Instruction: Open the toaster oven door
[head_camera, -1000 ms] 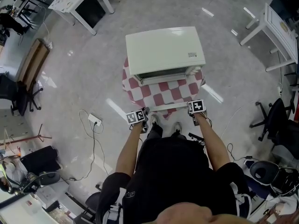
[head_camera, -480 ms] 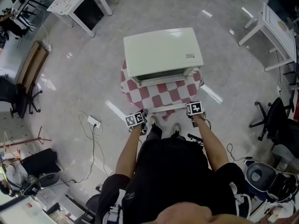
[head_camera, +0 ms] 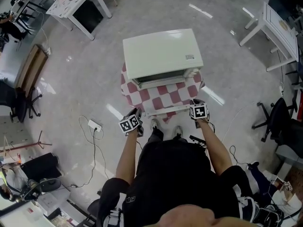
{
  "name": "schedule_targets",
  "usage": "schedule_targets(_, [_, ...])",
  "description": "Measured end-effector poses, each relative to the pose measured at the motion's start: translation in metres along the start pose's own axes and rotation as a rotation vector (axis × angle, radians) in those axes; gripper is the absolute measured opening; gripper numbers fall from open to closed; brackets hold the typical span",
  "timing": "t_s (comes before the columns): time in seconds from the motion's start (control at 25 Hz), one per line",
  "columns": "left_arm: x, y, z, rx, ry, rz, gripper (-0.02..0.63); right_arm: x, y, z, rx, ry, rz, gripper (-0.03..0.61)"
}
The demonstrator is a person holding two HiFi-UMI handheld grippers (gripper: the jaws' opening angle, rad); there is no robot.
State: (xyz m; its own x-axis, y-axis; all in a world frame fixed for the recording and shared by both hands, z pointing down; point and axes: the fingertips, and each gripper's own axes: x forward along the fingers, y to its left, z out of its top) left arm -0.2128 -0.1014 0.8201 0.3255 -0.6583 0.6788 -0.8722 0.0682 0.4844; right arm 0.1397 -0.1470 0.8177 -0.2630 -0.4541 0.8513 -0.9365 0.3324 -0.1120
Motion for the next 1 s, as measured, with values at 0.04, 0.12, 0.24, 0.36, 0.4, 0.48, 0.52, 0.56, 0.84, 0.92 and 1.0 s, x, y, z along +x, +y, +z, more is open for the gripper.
schedule_targets(0.04, [-0.005,-0.003,0.010,0.014,-0.031,0.001,0.107,-0.004,0.001,0.006,0.001,-0.021,0.000,0.068])
schedule_targets(0.12, [-0.016,-0.011,0.027,0.046,-0.087,0.001,0.055,-0.015,0.005,0.020,0.012,-0.067,0.009,0.048])
schedule_targets(0.24, [-0.031,-0.039,0.054,0.119,-0.170,-0.032,0.021,-0.036,0.017,0.046,0.009,-0.155,0.027,0.035])
schedule_targets(0.36, [-0.052,-0.085,0.089,0.212,-0.285,-0.088,0.009,-0.065,0.032,0.077,-0.022,-0.267,0.035,0.031])
schedule_targets(0.4, [-0.061,-0.101,0.101,0.245,-0.324,-0.100,0.009,-0.076,0.038,0.087,-0.028,-0.306,0.039,0.029])
schedule_targets(0.48, [-0.081,-0.130,0.124,0.301,-0.397,-0.114,0.009,-0.102,0.051,0.109,-0.040,-0.390,0.049,0.028])
schedule_targets(0.52, [-0.092,-0.143,0.134,0.320,-0.431,-0.122,0.009,-0.115,0.057,0.119,-0.047,-0.432,0.055,0.028])
schedule_targets(0.56, [-0.102,-0.156,0.144,0.333,-0.463,-0.134,0.009,-0.129,0.063,0.129,-0.055,-0.474,0.060,0.028])
schedule_targets(0.84, [-0.166,-0.227,0.161,0.447,-0.619,-0.207,0.009,-0.203,0.099,0.162,-0.095,-0.680,0.095,0.028])
schedule_targets(0.92, [-0.176,-0.235,0.159,0.468,-0.640,-0.206,0.009,-0.217,0.106,0.165,-0.100,-0.715,0.099,0.028])
schedule_targets(1.0, [-0.180,-0.239,0.156,0.471,-0.644,-0.206,0.009,-0.224,0.109,0.164,-0.100,-0.733,0.101,0.028])
